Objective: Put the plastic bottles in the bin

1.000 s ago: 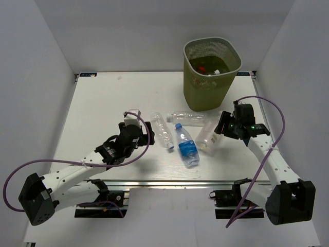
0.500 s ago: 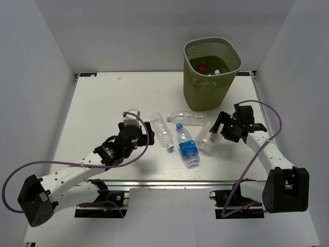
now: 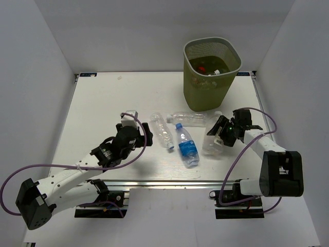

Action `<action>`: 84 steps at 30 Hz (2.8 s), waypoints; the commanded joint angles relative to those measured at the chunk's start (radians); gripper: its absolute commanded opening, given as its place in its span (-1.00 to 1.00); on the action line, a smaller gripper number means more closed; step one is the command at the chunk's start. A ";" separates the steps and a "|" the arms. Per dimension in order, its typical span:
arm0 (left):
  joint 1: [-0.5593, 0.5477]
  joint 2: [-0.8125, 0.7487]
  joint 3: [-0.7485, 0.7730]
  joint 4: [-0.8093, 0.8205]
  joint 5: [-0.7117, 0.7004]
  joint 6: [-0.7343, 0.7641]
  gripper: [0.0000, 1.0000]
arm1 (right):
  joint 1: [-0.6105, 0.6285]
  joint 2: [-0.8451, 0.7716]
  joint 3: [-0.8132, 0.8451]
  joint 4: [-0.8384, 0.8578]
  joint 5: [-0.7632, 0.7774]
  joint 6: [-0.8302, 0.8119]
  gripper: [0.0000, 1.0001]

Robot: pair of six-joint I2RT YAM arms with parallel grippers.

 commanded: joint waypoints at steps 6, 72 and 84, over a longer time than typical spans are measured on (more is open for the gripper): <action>-0.004 -0.019 -0.006 -0.006 -0.003 -0.010 0.98 | -0.014 -0.060 0.049 -0.007 0.009 -0.077 -0.28; -0.004 0.633 0.324 -0.040 0.132 -0.268 0.58 | -0.038 -0.140 0.712 0.165 -0.647 -0.649 0.81; 0.026 0.722 0.390 0.063 0.149 -0.166 0.94 | -0.034 -0.269 0.426 -0.034 -0.667 -0.715 0.81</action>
